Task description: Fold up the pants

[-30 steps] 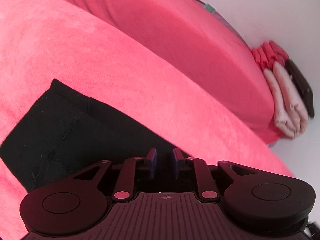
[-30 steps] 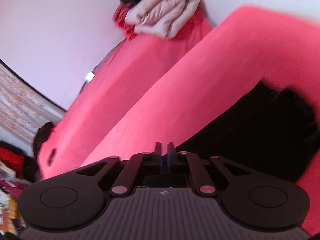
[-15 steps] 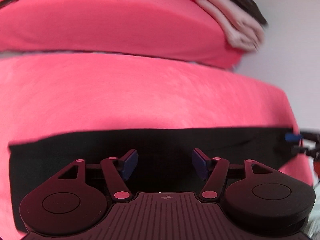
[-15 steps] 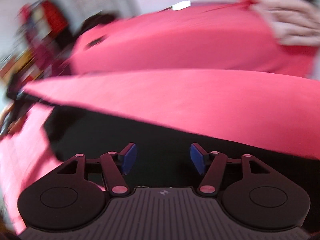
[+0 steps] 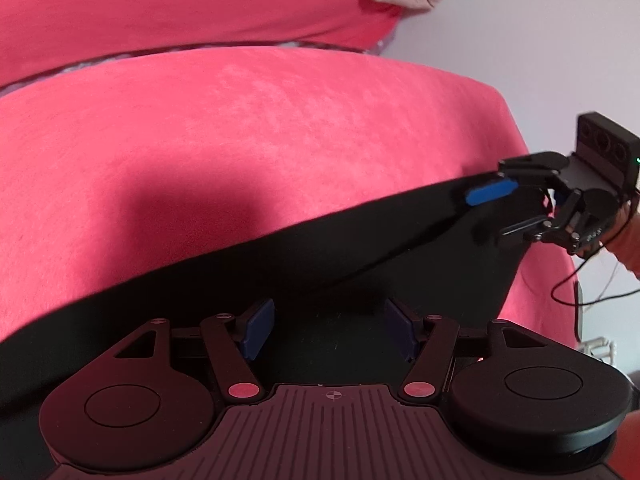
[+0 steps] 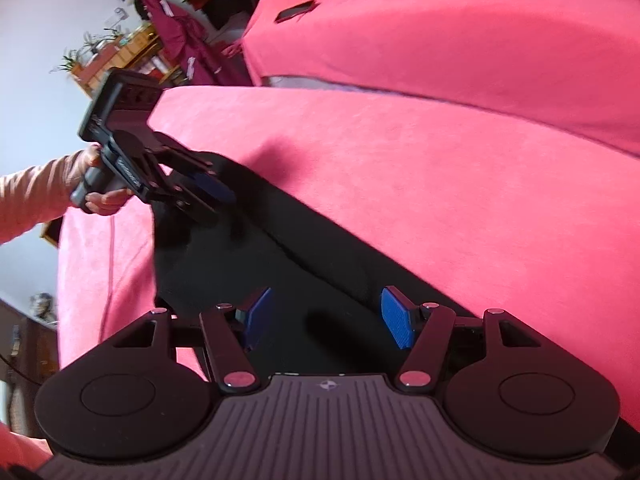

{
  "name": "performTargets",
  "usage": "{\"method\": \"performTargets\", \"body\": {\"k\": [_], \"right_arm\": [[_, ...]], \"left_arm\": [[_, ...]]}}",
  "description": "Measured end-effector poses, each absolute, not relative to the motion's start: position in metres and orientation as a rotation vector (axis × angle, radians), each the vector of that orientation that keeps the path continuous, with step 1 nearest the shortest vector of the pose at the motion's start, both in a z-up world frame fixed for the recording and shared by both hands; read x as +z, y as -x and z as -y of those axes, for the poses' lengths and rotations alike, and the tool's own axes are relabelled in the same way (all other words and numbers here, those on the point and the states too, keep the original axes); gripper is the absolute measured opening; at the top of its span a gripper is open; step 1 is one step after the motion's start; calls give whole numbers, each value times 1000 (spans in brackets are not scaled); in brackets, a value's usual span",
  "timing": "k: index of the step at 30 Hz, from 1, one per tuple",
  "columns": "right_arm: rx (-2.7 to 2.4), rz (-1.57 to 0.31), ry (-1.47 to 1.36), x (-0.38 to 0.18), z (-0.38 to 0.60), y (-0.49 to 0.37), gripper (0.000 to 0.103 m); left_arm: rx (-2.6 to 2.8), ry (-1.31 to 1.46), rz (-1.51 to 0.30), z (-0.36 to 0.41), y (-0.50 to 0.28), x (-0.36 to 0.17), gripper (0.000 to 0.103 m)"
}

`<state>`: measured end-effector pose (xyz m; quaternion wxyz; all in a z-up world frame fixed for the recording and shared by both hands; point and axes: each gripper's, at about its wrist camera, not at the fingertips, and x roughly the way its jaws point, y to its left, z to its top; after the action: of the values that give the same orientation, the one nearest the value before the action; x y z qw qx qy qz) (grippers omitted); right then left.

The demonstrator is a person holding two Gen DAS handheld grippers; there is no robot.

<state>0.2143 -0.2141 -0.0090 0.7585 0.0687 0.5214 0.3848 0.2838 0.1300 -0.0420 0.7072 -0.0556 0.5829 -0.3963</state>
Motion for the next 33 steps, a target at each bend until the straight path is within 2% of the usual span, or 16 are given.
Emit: {"method": "performTargets", "body": {"k": [13,16,18,19,27,31,32,33], "right_arm": [[929,-1206,-174,-23,186,-223,63],[920,-1255,-154,-28,176,-225,45],[937,-1273,-147,-28,171,-223,12],[946,-1260,-153,-25,170,-221,8],[874,-1083,-166,4,185,-225,7],[787,-1075,-170,-13,185,-233,7],[765,-1097,-160,-21,183,-234,8],[743,-1124,-153,-29,180,-234,14]], "left_arm": [[-928,91,-1304,-113,-294,-41,103],[-938,88,-1307,-113,-295,-41,103],[-942,84,-1312,-114,-295,-42,103],[-945,82,-1312,-114,-295,-42,103],[-892,59,-1274,-112,-301,-37,103],[-849,37,-1296,-108,-299,-46,103],[-845,22,-1292,-106,-295,-48,103],[-842,8,-1275,-105,-292,-47,103]]}}
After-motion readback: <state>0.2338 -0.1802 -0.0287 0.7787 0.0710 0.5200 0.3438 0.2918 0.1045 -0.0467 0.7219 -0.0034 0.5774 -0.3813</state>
